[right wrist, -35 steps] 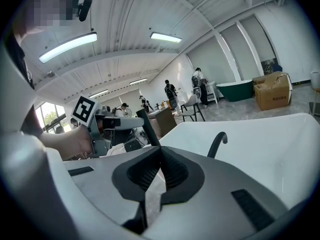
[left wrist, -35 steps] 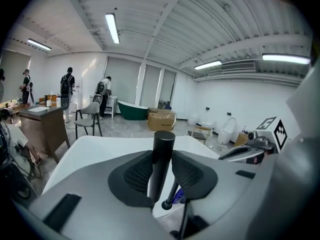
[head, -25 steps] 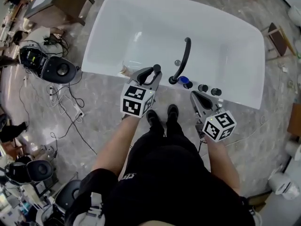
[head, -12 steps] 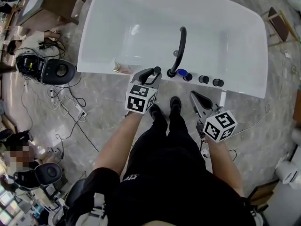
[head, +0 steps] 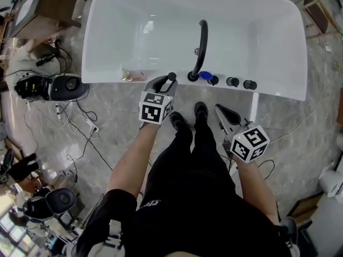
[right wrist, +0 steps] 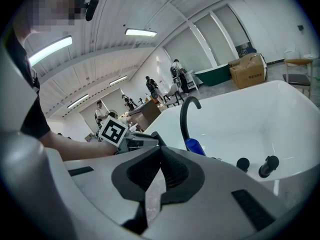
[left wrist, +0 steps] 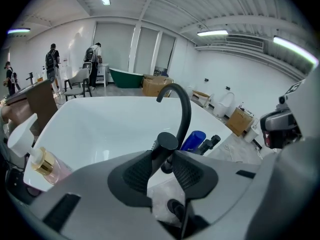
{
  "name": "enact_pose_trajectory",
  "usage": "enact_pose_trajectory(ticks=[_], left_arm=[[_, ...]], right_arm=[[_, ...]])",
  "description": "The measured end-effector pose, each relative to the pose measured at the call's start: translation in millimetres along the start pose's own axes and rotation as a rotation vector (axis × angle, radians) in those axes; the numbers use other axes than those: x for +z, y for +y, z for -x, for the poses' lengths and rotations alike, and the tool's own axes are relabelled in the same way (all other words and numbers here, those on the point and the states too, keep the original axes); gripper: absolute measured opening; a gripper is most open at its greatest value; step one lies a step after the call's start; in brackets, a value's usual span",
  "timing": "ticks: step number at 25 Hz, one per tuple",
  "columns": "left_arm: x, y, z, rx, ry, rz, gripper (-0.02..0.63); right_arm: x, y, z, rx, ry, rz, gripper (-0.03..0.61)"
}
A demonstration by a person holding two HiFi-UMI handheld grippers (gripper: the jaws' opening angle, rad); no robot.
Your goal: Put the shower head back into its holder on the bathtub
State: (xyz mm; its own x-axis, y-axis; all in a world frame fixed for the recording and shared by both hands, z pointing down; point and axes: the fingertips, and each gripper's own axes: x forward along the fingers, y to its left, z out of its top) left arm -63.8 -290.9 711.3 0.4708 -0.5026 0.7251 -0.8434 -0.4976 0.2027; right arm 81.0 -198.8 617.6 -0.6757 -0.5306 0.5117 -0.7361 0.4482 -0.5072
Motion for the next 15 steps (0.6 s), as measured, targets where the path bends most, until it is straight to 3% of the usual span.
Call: enact_pose_trajectory(ticks=[8,15], left_arm=[[-8,7,-18,-0.016,-0.007,-0.009,0.135],[-11,4,-14,-0.018,-0.002,-0.029,0.138]], right_arm=[[-28,-13,1,-0.041,0.008,-0.045,0.014],[-22,-7,3,-0.044,-0.002,-0.047,0.014]])
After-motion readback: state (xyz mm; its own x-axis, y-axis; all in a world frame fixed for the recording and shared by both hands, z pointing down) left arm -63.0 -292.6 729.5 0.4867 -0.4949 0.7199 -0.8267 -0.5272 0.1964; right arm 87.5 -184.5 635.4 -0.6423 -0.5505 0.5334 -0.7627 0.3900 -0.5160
